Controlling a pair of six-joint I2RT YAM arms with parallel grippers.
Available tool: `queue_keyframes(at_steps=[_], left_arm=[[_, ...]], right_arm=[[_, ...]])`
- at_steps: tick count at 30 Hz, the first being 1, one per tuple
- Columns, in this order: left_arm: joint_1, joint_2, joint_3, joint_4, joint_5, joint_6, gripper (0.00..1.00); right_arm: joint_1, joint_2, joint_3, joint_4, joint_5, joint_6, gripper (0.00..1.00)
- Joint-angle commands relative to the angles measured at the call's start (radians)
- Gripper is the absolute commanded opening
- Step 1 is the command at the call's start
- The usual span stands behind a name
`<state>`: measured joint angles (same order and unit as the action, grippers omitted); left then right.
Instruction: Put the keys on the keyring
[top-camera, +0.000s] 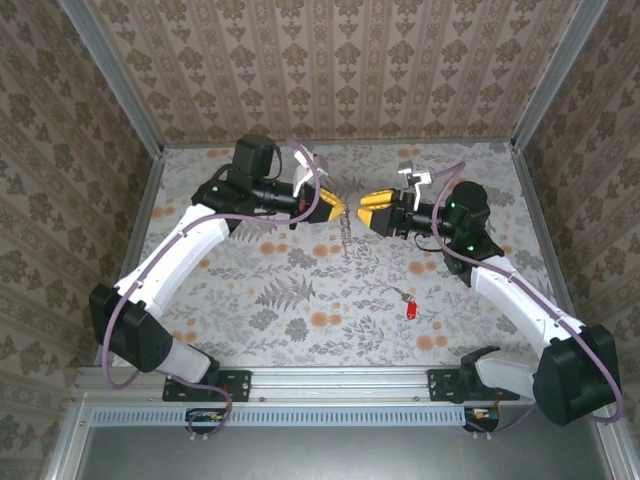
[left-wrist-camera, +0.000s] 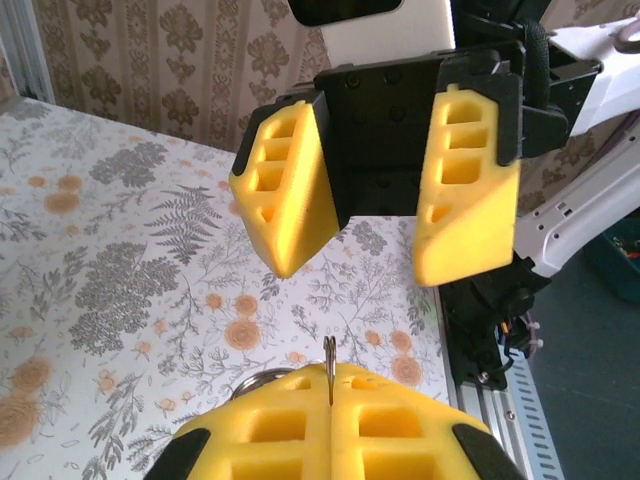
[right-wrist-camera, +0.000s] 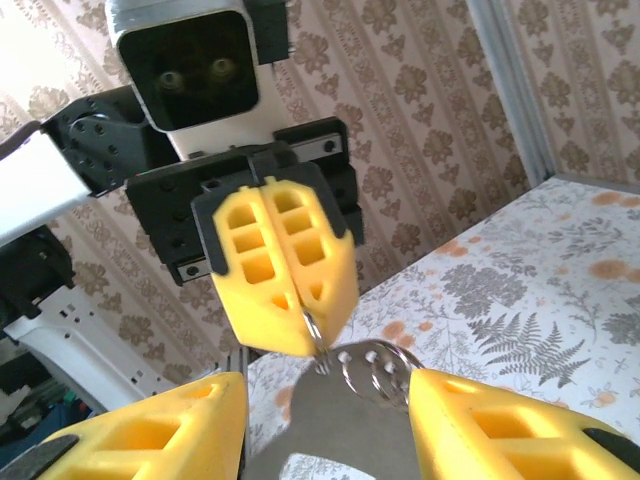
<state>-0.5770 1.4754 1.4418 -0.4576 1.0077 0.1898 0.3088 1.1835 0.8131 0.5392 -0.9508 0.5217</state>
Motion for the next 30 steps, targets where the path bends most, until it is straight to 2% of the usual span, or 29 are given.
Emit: queue_keyframes(at_steps=[1,7,17,23,26,30], left_arm=[[-0.012,0.002,0.032,-0.022,0.052,0.034,0.00],[-0.017,0.010,0.034,-0.019,0.059,0.034,0.00],[-0.020,0.018,0.031,-0.012,0.068,0.034,0.00],[-0.021,0.024,0.032,-0.011,0.071,0.033,0.00],[-0.021,0.026,0.032,-0.008,0.071,0.032,0.00],[-0.020,0.008,0.002,0.052,0.022,-0.015,0.02]], right_arm=[[0.019,0.028,0.048,-0.025,-0.048,-0.039,0.47],[0.038,0.057,0.066,-0.031,-0.048,-0.050,0.42],[0.046,0.075,0.075,-0.027,-0.049,-0.052,0.19],[0.052,0.085,0.079,-0.022,-0.055,-0.051,0.13],[0.053,0.087,0.079,-0.022,-0.056,-0.052,0.00],[0.052,0.079,0.066,-0.013,-0.023,-0.058,0.00]])
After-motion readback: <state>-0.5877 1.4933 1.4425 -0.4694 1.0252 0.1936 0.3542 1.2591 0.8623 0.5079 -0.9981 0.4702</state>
